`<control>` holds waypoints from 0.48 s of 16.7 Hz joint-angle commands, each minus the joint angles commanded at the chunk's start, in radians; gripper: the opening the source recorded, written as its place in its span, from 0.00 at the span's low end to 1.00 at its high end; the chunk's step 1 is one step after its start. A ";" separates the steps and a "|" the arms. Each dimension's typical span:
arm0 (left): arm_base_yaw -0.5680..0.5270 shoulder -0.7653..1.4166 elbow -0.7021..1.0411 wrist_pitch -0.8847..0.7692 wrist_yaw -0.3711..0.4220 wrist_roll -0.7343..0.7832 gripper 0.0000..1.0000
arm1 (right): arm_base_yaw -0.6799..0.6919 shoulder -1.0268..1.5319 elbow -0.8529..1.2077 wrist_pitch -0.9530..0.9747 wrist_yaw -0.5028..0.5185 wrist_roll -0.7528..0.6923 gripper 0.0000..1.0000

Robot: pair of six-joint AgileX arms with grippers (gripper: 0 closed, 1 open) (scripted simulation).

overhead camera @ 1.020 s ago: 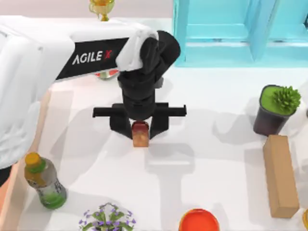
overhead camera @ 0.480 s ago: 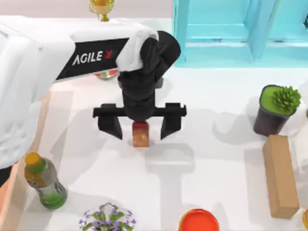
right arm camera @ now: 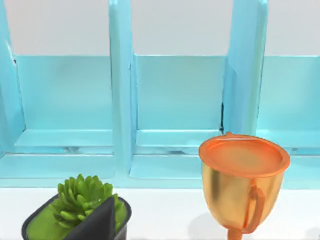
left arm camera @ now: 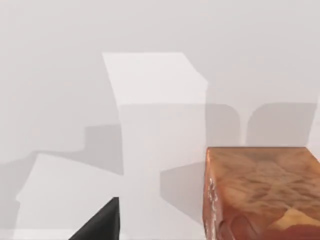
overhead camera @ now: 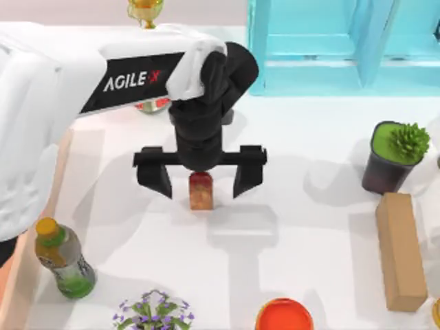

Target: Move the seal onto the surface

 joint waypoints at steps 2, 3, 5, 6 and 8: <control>0.000 -0.001 0.048 -0.043 0.005 -0.002 1.00 | 0.000 0.000 0.000 0.000 0.000 0.000 1.00; -0.001 -0.002 0.084 -0.075 0.006 -0.003 1.00 | 0.000 0.000 0.000 0.000 0.000 0.000 1.00; -0.003 -0.007 0.172 -0.157 0.004 -0.004 1.00 | 0.000 0.000 0.000 0.000 0.000 0.000 1.00; -0.004 -0.009 0.218 -0.203 0.002 -0.005 1.00 | 0.000 0.000 0.000 0.000 0.000 0.000 1.00; -0.005 -0.012 0.312 -0.302 0.000 -0.005 1.00 | 0.000 0.000 0.000 0.000 0.000 0.000 1.00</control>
